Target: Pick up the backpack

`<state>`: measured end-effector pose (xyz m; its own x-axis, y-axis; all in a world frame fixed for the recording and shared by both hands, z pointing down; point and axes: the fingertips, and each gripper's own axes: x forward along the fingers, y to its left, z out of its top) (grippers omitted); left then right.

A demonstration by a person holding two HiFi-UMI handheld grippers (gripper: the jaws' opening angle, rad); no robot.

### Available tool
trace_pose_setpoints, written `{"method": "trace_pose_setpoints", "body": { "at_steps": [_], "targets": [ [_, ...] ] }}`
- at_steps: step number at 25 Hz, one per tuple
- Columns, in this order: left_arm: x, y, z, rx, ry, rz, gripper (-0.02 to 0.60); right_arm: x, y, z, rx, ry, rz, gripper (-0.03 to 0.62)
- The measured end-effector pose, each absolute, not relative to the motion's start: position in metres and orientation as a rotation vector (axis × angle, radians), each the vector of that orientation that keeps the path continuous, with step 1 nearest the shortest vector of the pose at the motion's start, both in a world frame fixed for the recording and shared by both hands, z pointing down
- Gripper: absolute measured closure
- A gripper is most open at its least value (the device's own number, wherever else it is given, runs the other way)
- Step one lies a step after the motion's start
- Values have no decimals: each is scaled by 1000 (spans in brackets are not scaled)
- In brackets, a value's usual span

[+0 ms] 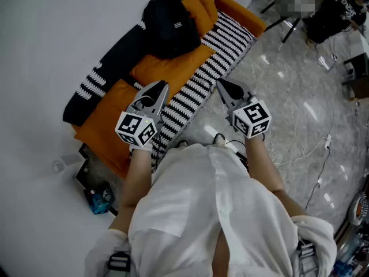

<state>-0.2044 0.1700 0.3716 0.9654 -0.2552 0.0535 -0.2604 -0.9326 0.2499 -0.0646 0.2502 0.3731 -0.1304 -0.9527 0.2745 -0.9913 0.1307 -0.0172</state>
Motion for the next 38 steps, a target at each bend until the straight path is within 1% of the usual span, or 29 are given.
{"method": "trace_pose_setpoints", "body": {
  "at_steps": [10,15,22,30,38],
  "targets": [
    [-197,171,367,2872,-369,32,518,-59,251,370,1946,-2208,288,577],
    [-202,172,369,2859,-377,33,518,-56,252,365,2015,-2284,346,577],
    [-199,177,378,2836,-367,47,518,-57,259,378,1995,-2248,381,576],
    [-166,182,385,2837,-343,107,518,-30,260,389,1981,-2285,427,576],
    [-110,177,384,2830,-374,150,518,11,248,395,1863,-2339,438,576]
  ]
}}
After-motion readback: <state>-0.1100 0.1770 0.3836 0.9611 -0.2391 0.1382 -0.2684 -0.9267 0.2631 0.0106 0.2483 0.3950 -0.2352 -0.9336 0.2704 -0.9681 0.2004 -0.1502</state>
